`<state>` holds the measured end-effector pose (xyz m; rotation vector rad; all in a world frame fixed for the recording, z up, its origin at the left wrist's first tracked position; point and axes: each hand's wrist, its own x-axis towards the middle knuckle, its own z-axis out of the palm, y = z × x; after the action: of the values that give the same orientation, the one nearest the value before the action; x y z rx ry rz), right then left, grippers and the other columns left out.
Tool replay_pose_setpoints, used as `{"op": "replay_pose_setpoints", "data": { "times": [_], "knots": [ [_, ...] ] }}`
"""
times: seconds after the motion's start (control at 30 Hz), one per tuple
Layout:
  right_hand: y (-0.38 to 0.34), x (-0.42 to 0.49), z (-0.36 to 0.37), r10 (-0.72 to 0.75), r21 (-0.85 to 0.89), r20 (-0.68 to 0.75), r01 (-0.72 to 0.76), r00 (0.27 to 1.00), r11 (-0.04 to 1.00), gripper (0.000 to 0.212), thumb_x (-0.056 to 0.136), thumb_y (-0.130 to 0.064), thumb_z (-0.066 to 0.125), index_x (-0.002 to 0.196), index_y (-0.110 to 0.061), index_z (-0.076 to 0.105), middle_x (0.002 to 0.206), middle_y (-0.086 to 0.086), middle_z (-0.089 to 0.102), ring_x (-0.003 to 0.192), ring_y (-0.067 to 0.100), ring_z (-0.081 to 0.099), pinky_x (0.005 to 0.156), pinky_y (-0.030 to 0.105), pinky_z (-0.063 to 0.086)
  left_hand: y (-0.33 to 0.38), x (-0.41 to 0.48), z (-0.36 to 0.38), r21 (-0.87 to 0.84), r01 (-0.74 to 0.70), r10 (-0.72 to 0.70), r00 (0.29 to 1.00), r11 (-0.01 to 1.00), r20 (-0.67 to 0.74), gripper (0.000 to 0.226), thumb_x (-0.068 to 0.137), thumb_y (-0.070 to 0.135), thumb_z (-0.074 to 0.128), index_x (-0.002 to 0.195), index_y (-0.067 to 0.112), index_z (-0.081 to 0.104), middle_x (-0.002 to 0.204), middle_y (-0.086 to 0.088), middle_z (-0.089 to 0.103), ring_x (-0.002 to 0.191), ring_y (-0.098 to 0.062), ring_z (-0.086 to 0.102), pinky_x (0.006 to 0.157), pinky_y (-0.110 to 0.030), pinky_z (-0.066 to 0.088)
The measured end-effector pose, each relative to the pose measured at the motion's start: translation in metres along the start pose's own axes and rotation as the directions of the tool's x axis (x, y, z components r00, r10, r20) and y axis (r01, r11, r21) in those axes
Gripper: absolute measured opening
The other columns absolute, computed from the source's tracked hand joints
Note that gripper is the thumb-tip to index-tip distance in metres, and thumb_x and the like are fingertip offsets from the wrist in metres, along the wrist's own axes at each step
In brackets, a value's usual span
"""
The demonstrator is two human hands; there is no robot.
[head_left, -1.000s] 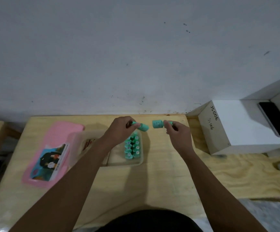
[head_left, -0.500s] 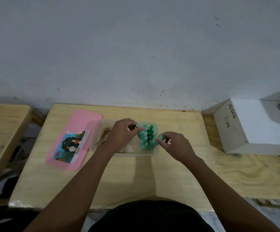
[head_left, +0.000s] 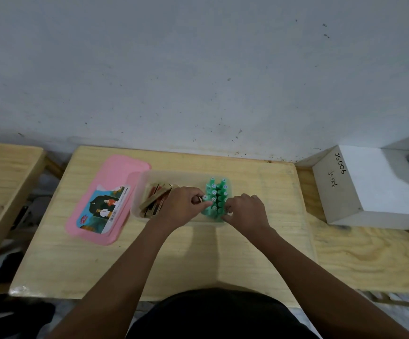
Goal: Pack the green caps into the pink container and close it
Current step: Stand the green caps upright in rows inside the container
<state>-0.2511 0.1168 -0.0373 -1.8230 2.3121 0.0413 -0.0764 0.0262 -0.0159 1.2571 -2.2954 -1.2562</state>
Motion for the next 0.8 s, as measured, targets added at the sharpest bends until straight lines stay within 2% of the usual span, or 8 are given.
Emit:
{"op": "replay_pose_setpoints", "data": {
  "times": [0.1,0.37,0.53,0.7,0.8],
  "knots": [
    [0.0,-0.002,0.001,-0.003,0.006,-0.017,0.003,1.0,1.0,0.024,0.083,-0.045,0.065,0.099,-0.029,0.072,0.091,-0.008,0.074,0.093,0.015,0.061,0.084,0.034,0.04,-0.002,-0.002,0.004,0.008,0.026,-0.027,0.999,1.0,0.03,0.023,0.077,0.042,0.072,0.075,0.019,0.067,0.065,-0.009,0.066,0.051,-0.01,0.046,0.052,-0.025,0.038],
    [-0.001,-0.001,-0.01,-0.038,0.015,0.047,0.037,0.998,0.999,0.021,0.088,-0.039,0.059,0.1,-0.03,0.075,0.096,-0.009,0.073,0.095,0.015,0.061,0.086,0.034,0.04,-0.009,0.0,0.017,0.069,0.096,-0.103,0.989,0.993,0.105,0.019,0.076,0.041,0.073,0.077,0.024,0.066,0.065,-0.002,0.069,0.053,-0.011,0.055,0.054,-0.026,0.043],
    [0.002,-0.004,-0.011,-0.025,0.036,0.028,0.024,0.999,0.999,0.022,0.088,-0.042,0.061,0.104,-0.031,0.072,0.107,-0.003,0.065,0.103,0.019,0.056,0.085,0.035,0.041,-0.006,0.001,0.024,0.08,0.137,-0.146,0.982,0.987,0.12,0.019,0.075,0.035,0.075,0.072,0.021,0.062,0.055,0.006,0.06,0.047,-0.006,0.048,0.049,-0.021,0.034],
    [0.008,-0.008,-0.011,-0.013,0.102,0.054,0.008,0.998,0.995,0.022,0.088,-0.045,0.062,0.103,-0.032,0.072,0.108,-0.003,0.062,0.105,0.017,0.054,0.083,0.034,0.041,-0.008,0.005,0.037,0.096,0.201,-0.212,0.97,0.975,0.122,0.023,0.071,0.038,0.078,0.073,0.02,0.064,0.069,0.002,0.067,0.064,-0.014,0.062,0.061,-0.03,0.05],
    [0.011,-0.007,-0.011,-0.01,0.149,0.068,-0.001,0.998,0.989,0.021,0.089,-0.044,0.063,0.102,-0.032,0.073,0.108,-0.003,0.062,0.106,0.018,0.054,0.084,0.034,0.043,-0.007,0.007,0.043,0.102,0.22,-0.231,0.966,0.97,0.117,0.028,0.067,0.042,0.08,0.07,0.019,0.064,0.072,-0.002,0.07,0.066,-0.017,0.063,0.062,-0.032,0.051]
  ]
}}
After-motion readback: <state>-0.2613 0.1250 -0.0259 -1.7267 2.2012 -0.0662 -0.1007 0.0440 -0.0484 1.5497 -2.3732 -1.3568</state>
